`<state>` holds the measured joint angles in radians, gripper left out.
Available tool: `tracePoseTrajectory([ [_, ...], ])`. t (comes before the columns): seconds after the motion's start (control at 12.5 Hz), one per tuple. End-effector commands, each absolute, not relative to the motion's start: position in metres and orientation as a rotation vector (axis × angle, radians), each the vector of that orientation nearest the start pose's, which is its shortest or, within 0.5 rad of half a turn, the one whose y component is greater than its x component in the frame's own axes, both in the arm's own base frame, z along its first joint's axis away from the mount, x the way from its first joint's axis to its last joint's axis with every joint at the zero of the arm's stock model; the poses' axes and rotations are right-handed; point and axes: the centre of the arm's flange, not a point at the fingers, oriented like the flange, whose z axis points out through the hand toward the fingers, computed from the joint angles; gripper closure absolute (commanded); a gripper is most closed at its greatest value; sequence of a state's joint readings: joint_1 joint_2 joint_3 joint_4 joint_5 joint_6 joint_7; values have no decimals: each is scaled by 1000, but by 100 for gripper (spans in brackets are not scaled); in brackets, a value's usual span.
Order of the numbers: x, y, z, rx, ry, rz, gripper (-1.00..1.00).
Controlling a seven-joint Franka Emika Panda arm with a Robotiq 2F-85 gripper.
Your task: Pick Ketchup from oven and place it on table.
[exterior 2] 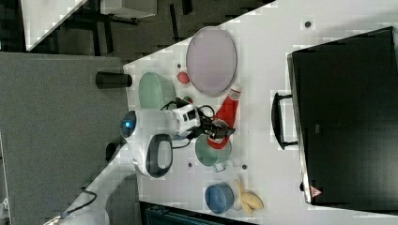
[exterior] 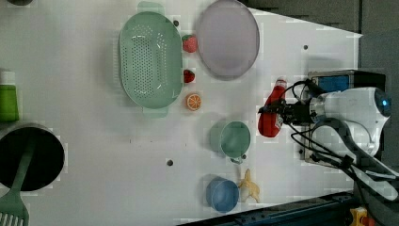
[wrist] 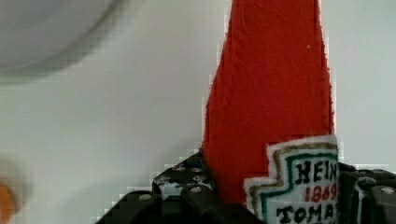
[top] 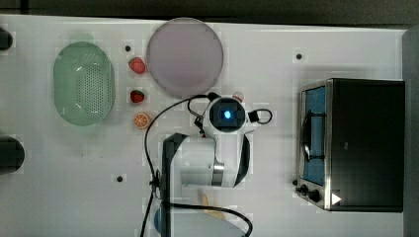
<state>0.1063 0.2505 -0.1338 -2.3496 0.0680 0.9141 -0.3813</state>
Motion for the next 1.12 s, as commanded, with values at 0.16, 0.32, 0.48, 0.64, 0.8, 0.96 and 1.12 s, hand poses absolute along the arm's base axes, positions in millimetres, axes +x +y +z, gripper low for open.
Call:
tracePoseTrajectory([
  [0.16,501,-30,195,-3058,833,46,-54],
  [0.32,500,-31,192,-3057,840,43,-100],
  [0.48,513,-34,223,-3018,910,-40,-100],
  [0.64,529,-40,280,-2926,1082,-103,-100],
  [0.8,541,-41,353,-2860,1171,-112,-100],
  [0.96,548,-42,429,-2828,1209,-82,-100],
  [1.12,554,-48,505,-2788,1271,-105,-100],
])
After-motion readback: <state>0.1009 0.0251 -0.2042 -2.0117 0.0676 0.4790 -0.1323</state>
